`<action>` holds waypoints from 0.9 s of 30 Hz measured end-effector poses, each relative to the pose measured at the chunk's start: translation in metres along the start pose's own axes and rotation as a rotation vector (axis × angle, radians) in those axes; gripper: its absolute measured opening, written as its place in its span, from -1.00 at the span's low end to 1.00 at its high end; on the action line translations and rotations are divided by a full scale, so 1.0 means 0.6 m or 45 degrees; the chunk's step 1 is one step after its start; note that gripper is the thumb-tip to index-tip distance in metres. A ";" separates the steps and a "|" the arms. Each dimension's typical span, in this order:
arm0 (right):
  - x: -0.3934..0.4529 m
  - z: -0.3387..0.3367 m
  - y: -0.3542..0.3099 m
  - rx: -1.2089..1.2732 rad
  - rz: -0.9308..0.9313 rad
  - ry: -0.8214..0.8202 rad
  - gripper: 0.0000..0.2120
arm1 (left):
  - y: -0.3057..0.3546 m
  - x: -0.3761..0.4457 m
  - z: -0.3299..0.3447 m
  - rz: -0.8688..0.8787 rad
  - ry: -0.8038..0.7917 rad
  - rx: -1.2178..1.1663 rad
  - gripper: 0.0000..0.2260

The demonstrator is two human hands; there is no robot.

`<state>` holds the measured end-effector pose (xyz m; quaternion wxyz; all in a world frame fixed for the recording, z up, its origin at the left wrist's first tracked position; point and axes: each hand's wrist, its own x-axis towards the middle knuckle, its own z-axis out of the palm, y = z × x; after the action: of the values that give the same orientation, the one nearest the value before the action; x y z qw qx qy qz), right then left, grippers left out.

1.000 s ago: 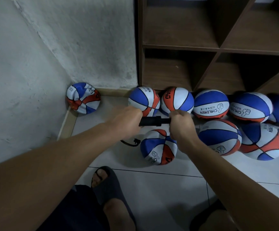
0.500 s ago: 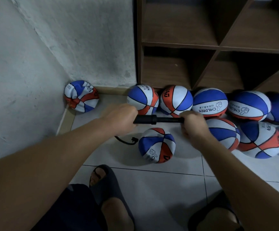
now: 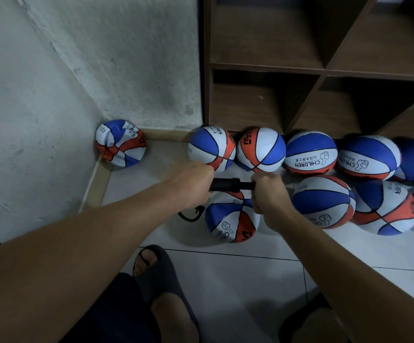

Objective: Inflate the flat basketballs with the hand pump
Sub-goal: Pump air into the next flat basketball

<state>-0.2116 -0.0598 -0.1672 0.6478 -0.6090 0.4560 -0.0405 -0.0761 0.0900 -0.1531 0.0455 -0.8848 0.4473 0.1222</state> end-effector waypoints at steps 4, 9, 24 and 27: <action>-0.011 0.022 -0.024 -0.206 -0.084 -0.021 -0.77 | 0.000 -0.004 -0.006 0.010 0.031 -0.055 -0.81; -0.011 0.022 -0.039 -0.034 -0.053 -0.013 -0.77 | 0.003 0.002 -0.018 0.033 0.058 -0.142 -0.77; 0.048 -0.107 -0.066 -0.279 -0.128 0.202 -0.85 | -0.046 -0.005 -0.031 -0.046 0.126 -0.038 -0.82; 0.034 -0.064 -0.044 -0.160 -0.091 0.249 -0.88 | -0.025 -0.005 -0.033 0.004 0.167 0.030 -0.79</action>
<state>-0.2113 -0.1079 -0.1502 0.5588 -0.6574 0.4967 -0.0941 -0.0626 0.0976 -0.1335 0.0262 -0.8896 0.4522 0.0590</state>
